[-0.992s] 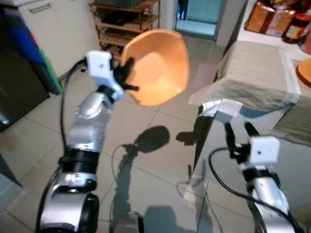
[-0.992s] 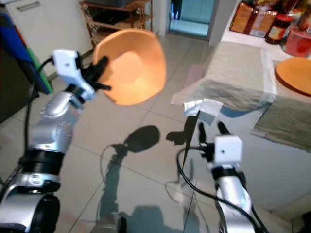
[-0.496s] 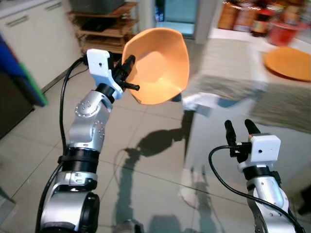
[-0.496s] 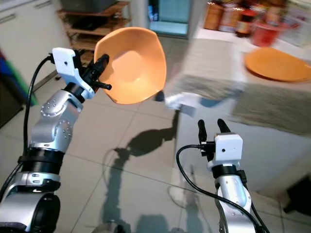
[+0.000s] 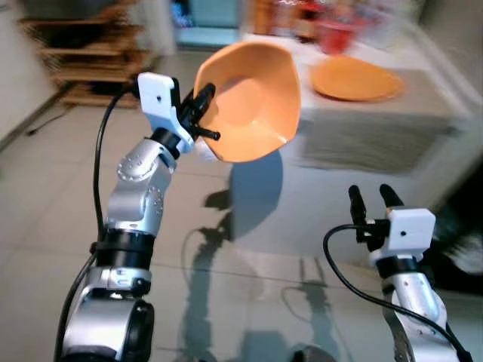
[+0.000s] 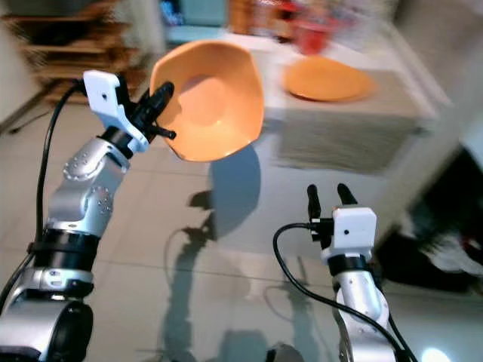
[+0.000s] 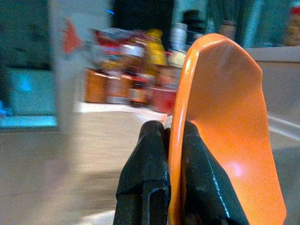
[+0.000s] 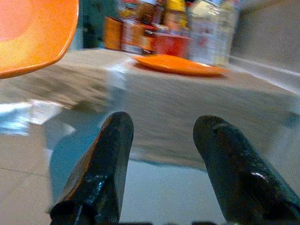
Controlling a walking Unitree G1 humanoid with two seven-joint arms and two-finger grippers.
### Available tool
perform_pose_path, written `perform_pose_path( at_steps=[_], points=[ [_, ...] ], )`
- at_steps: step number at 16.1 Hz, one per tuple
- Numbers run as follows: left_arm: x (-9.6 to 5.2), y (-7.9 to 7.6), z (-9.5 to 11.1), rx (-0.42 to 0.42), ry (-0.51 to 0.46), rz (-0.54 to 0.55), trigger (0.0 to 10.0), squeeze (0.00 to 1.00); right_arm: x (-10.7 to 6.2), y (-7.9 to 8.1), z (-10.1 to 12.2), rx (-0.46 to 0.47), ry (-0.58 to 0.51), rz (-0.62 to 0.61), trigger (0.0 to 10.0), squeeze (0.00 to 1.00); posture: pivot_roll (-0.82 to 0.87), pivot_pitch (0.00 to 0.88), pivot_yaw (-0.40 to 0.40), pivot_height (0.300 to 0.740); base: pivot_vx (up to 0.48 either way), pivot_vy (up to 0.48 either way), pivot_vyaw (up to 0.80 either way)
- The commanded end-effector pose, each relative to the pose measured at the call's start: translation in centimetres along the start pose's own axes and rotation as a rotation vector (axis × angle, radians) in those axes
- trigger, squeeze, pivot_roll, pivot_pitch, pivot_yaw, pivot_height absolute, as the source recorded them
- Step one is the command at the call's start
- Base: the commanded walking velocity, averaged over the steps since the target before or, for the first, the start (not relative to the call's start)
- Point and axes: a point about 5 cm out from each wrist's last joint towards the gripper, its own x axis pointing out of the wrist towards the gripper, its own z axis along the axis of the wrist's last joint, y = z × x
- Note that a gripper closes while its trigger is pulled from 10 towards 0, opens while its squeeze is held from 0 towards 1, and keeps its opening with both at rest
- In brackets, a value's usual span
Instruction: Setting the table
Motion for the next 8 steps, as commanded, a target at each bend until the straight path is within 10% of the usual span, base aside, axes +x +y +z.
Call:
perform_pose_path(
  at_steps=[1,8],
  points=[
    [0.45,-0.58,0.88,0.015,-0.032,-0.031,0.0,0.0,0.01,-0.11,0.13,-0.006,-0.003,-0.011,10.0,0.0,-0.05,0.0,0.045,0.722,0.0,-0.48,-0.45],
    [0.49,-0.95,0.35,0.017,-0.017,-0.039,0.0,0.0,0.12,0.04,0.23,-0.016,-0.015,-0.004,10.0,0.0,-0.05,0.0,0.053,0.722,0.0,-0.48,0.0]
  ],
)
